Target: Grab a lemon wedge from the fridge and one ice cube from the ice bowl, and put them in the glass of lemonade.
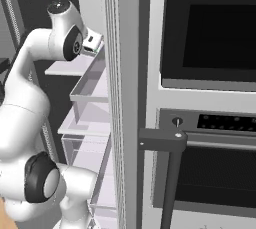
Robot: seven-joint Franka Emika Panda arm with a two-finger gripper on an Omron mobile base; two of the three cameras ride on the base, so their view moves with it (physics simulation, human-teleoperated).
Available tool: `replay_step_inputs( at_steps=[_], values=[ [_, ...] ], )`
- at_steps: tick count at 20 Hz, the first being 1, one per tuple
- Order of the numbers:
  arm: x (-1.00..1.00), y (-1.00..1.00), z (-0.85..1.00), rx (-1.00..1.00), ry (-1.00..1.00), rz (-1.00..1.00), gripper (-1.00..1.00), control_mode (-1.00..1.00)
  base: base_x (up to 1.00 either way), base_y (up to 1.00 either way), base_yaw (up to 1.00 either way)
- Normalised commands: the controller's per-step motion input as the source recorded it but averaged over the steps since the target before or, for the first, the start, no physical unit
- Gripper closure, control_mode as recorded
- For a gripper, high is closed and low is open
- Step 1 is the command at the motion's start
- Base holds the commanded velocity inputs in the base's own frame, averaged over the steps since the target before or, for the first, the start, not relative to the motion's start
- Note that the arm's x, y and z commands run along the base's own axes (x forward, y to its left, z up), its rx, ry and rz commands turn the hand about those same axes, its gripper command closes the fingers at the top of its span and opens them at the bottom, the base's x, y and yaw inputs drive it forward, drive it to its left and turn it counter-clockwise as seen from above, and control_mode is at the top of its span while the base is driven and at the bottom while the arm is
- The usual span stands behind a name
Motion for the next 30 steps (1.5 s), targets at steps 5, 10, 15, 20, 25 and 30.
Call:
replay_step_inputs(
  at_steps=[5, 10, 15, 20, 25, 30],
  values=[
    [0.38, 0.05, 0.10, 0.07, 0.00, 0.10, -1.00, -1.00, 0.00, 0.00, 0.00],
    [0.24, 0.20, 0.03, 0.00, 0.00, -0.02, -1.00, -1.00, 0.00, 0.00, 0.00],
    [0.78, 0.31, -0.08, 0.00, 0.00, -0.17, -1.00, -1.00, 0.00, 0.00, 0.00],
    [0.56, 0.04, -0.01, 0.00, 0.00, -0.24, -1.00, -1.00, 0.00, 0.00, 0.00],
    [0.51, -0.03, -0.06, 0.00, 0.00, -0.22, -1.00, -1.00, 0.00, 0.00, 0.00],
    [0.15, 0.00, 0.00, 0.00, 0.01, -0.02, -1.00, -1.00, 0.00, 0.00, 0.00]
  ],
)
